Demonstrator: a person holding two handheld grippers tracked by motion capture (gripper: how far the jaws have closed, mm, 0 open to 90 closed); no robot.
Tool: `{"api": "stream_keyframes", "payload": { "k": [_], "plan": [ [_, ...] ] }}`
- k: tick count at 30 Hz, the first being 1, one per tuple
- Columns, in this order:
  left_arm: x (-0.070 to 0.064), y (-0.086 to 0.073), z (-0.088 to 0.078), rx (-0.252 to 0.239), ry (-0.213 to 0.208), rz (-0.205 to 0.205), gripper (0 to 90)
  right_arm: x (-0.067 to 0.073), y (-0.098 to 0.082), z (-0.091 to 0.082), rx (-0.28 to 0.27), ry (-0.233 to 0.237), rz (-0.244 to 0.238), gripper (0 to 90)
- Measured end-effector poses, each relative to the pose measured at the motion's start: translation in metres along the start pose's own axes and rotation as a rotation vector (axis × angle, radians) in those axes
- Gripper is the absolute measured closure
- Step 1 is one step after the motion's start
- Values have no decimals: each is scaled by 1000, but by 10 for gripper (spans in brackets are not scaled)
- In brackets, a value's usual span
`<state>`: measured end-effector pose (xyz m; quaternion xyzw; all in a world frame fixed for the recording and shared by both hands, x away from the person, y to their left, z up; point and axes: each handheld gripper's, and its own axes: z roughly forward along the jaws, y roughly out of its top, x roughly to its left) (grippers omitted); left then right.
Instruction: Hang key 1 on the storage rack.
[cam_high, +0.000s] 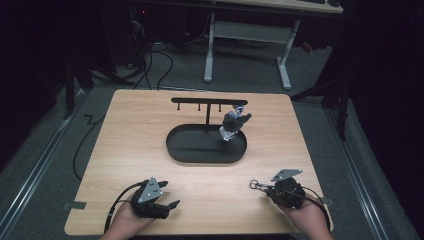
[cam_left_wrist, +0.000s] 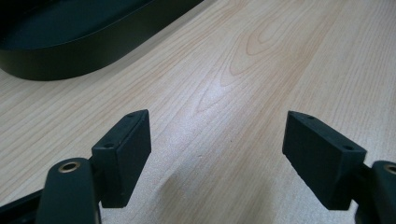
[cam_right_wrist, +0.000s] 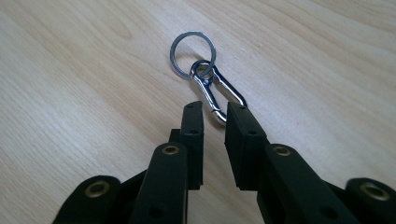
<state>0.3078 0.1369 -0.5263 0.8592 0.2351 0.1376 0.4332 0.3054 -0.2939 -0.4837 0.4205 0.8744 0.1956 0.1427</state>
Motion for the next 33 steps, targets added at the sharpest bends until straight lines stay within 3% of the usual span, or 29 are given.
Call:
{"api": "stream_keyframes", "payload": {
  "k": [3, 4, 5, 6, 7, 8, 10, 13, 14, 18, 20, 22, 27, 30, 33],
  "plan": [
    [0, 0, 0, -2, -2, 1, 243, -2, 10, 2, 57, 12, -42, 768],
    [0, 0, 0, -3, -4, 3, 243, -5, 19, 5, 111, 33, -73, 766],
    [0, 0, 0, -3, -4, 3, 243, -5, 19, 5, 111, 33, -73, 766],
    [-1, 0, 0, -3, -4, 5, 243, -6, 27, 8, 169, 37, -111, 752],
    [-1, 0, -1, -3, -4, 8, 243, -6, 27, 8, 169, 37, -111, 752],
    [-1, 0, -1, -2, -4, 10, 243, -6, 34, 12, 215, 39, -161, 743],
    [-1, 0, -1, -5, -4, 10, 243, -6, 40, 14, 258, 41, -223, 743],
    [0, 1, -1, -5, -5, 11, 243, -7, 46, 17, 302, 60, -251, 732],
    [0, 1, -1, -4, -4, 11, 243, -7, 52, 21, 345, 96, -271, 730],
    [0, 1, -2, -6, -4, 10, 242, -6, 60, 31, 409, 79, -316, 749],
    [0, 1, -2, -8, -5, 9, 242, -7, 62, 32, 419, 92, -315, 758],
    [0, 1, -2, -8, -6, 9, 242, -7, 64, 38, 466, 120, -317, 781],
    [1, 0, -2, -9, -4, 9, 242, -5, 65, 39, 488, 127, -321, 804],
    [0, 0, -2, -10, -6, 8, 242, -8, 64, 39, 487, 147, -260, 832],
    [0, 1, -3, -7, -8, 11, 242, -10, 63, 38, 479, 149, -241, 835]
  ]
}}
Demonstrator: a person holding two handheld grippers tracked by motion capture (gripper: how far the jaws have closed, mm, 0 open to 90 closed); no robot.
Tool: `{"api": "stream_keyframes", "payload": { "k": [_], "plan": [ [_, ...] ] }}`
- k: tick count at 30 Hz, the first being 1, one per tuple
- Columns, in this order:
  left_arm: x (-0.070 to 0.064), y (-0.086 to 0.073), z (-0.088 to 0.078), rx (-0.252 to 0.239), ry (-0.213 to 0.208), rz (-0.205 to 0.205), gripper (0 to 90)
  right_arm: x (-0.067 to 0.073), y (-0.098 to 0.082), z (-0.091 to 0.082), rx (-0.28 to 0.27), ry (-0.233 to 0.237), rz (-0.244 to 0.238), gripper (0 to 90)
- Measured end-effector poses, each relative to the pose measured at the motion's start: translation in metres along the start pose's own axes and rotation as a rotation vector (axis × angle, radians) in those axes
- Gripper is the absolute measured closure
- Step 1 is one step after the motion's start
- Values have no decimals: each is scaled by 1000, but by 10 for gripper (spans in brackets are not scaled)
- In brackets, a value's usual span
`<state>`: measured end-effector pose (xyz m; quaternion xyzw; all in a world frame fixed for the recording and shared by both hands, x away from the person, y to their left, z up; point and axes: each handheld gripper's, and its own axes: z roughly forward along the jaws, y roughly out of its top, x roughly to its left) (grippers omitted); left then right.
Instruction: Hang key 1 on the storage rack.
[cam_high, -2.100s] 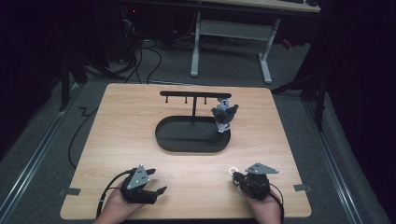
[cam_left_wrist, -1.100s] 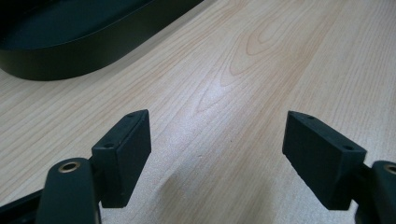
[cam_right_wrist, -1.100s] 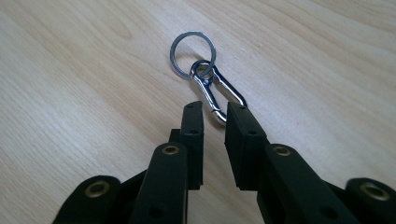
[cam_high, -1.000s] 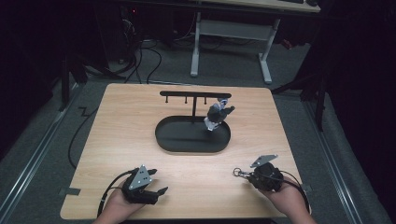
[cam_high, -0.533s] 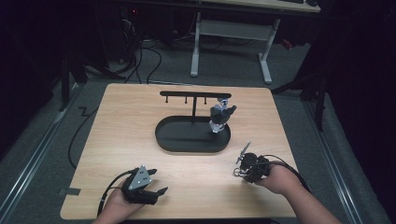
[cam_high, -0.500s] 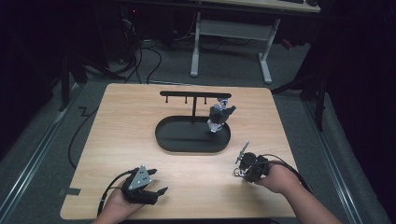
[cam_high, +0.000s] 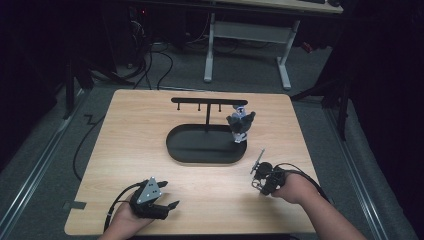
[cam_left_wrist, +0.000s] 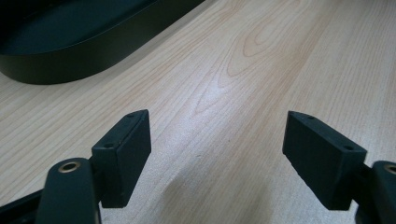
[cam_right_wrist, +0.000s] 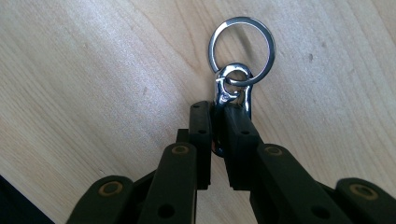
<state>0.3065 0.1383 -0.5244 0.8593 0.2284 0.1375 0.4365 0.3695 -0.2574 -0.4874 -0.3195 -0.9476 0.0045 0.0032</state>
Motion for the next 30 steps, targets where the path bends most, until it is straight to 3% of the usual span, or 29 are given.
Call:
{"api": "stream_keyframes", "payload": {
  "k": [5, 12, 22, 30],
  "plan": [
    [0, 0, -1, -6, 3, 0, 243, 0, 0, 0, 10, 4, 31, 843],
    [1, 1, -2, -13, 7, -8, 244, 3, 0, -1, 11, -23, 28, 846],
    [1, 1, -1, -12, 8, -8, 244, 0, -14, -26, -105, 10, 105, 845],
    [0, 2, -1, -19, 11, -9, 244, 6, -17, -42, -133, 8, 127, 846]
  ]
}}
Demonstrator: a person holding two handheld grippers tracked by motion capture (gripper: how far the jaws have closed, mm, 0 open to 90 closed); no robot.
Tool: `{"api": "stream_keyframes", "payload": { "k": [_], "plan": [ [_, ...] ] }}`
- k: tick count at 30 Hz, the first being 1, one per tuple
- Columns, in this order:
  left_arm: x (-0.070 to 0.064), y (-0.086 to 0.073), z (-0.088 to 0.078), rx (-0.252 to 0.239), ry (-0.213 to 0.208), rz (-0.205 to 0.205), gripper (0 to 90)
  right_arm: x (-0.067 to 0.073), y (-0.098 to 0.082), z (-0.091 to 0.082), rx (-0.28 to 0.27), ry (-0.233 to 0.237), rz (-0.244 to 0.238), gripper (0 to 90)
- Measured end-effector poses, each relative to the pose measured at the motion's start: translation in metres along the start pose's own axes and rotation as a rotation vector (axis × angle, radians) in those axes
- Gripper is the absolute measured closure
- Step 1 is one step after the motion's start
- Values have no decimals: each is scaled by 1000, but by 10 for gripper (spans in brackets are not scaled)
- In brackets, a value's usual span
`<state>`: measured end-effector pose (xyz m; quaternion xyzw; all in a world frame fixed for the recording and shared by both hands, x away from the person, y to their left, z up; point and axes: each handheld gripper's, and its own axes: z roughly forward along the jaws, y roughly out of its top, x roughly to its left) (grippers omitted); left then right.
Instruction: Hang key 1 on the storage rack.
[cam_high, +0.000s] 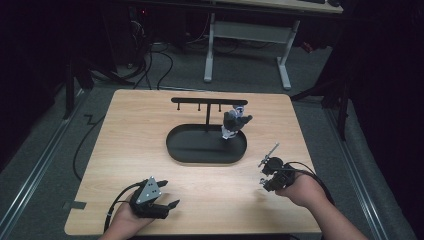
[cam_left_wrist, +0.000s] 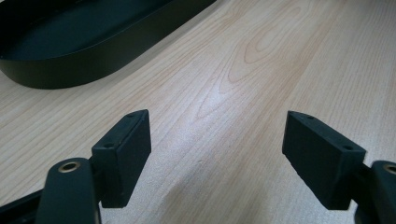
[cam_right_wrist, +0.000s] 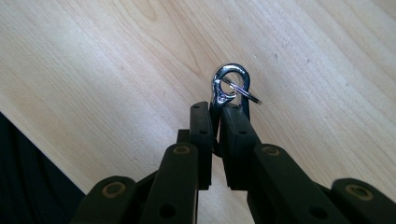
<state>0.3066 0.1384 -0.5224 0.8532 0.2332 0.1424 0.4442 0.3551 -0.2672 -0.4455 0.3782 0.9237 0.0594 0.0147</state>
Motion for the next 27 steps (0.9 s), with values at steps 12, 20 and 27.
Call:
{"api": "stream_keyframes", "payload": {
  "k": [12, 20, 27],
  "plan": [
    [3, 0, -2, -25, -5, -9, 244, 6, 19, -23, -41, -9, 30, 846],
    [4, 2, 1, -24, -10, -11, 243, 5, 35, -30, -33, 4, 20, 846],
    [5, 2, 0, -34, -1, -12, 243, 1, 43, -33, -42, -2, 31, 845]
  ]
}}
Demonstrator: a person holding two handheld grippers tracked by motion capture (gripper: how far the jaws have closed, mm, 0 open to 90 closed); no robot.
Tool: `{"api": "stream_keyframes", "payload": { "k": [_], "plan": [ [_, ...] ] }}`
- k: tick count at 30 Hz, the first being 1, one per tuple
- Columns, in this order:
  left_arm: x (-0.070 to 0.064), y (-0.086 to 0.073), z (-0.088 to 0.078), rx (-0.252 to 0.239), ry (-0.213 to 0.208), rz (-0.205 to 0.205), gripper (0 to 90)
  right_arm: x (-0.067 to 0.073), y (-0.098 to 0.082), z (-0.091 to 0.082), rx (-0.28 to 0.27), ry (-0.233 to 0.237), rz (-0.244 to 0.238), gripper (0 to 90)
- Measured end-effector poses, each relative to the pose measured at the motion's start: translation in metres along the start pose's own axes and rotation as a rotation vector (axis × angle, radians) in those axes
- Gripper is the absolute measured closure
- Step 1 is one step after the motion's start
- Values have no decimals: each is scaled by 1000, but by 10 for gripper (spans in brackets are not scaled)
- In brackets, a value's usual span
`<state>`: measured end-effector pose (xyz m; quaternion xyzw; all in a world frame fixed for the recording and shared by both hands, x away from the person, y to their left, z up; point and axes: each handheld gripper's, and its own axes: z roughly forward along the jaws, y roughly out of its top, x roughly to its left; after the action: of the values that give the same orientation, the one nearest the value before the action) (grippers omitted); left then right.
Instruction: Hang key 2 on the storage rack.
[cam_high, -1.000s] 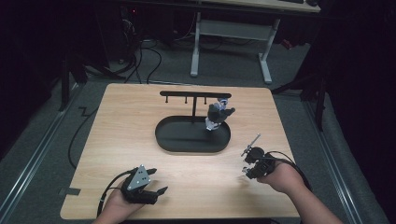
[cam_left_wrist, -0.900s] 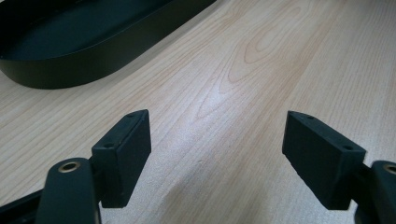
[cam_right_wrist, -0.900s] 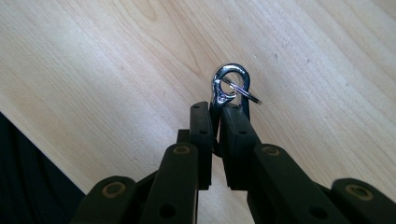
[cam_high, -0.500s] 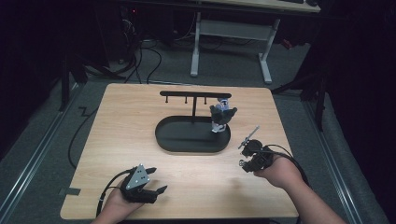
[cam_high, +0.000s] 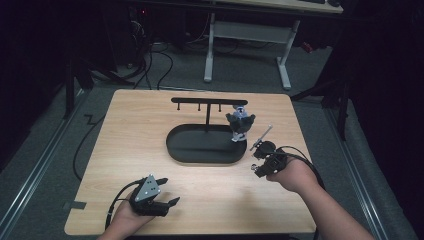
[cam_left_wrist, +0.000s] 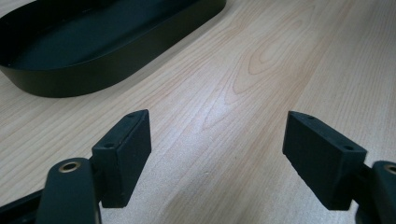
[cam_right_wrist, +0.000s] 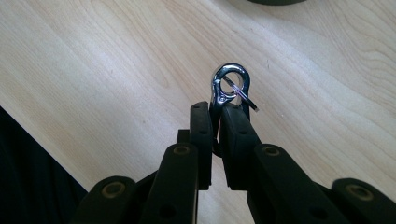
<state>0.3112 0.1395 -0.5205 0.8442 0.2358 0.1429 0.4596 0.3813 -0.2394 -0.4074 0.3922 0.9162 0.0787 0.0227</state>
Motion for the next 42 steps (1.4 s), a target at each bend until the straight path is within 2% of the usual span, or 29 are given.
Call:
{"api": "stream_keyframes", "payload": {
  "k": [11, 17, 26, 35, 36, 38, 39, 42],
  "plan": [
    [0, 0, -2, -3, -1, -7, 242, -2, 10, -5, -28, 2, 14, 846],
    [-2, -1, -6, 2, 6, -1, 243, -1, 19, -5, -45, 6, -7, 845],
    [-2, -3, -7, 1, 5, -12, 243, -5, 43, -14, -65, 13, -33, 845],
    [-2, -3, -9, 0, 2, -8, 243, -7, 66, -23, -105, 14, -24, 846],
    [-2, -3, -9, 3, 3, -5, 244, -6, 68, -24, -111, 18, -11, 846],
    [-2, -4, -9, 6, 1, -6, 243, -7, 75, -25, -119, 16, -27, 845],
    [-2, -4, -9, 6, 0, -7, 243, -7, 77, -25, -117, 18, -7, 846],
    [-2, -4, -8, 4, 1, -6, 243, -10, 84, -27, -127, 12, -17, 846]
  ]
}}
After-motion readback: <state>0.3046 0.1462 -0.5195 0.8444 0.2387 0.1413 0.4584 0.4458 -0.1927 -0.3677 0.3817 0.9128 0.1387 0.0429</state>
